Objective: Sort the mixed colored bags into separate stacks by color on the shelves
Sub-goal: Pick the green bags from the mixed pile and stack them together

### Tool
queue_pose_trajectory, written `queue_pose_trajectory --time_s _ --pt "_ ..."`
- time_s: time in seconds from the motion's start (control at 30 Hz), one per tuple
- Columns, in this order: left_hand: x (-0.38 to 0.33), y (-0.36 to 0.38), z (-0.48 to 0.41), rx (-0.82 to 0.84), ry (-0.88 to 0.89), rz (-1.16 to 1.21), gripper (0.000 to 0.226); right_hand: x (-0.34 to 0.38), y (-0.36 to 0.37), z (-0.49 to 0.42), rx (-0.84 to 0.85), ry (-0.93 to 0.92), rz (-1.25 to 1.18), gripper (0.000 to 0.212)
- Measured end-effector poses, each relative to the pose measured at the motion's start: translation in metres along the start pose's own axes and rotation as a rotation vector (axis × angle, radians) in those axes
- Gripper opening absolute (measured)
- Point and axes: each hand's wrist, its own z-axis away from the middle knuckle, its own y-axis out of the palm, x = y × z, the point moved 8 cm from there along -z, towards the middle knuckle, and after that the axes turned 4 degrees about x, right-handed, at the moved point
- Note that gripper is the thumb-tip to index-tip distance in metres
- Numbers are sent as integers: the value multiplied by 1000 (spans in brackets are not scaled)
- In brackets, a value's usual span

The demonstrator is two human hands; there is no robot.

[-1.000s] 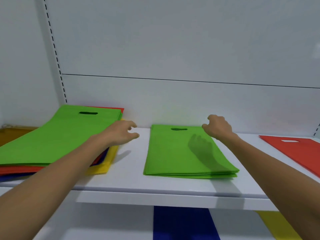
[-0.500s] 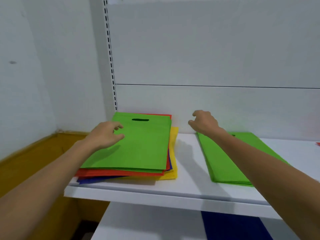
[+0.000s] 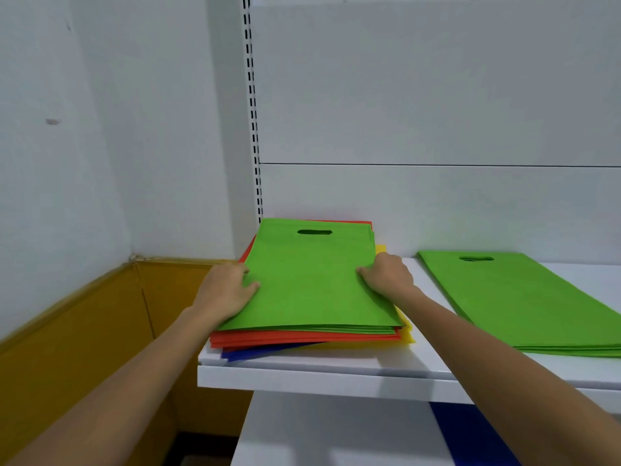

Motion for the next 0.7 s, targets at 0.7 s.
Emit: queue_pose_trajectory --time_s 0.7 --pt "3 9 -12 -59 -121 -179 45 26 -2 15 -300 -185 188 25"
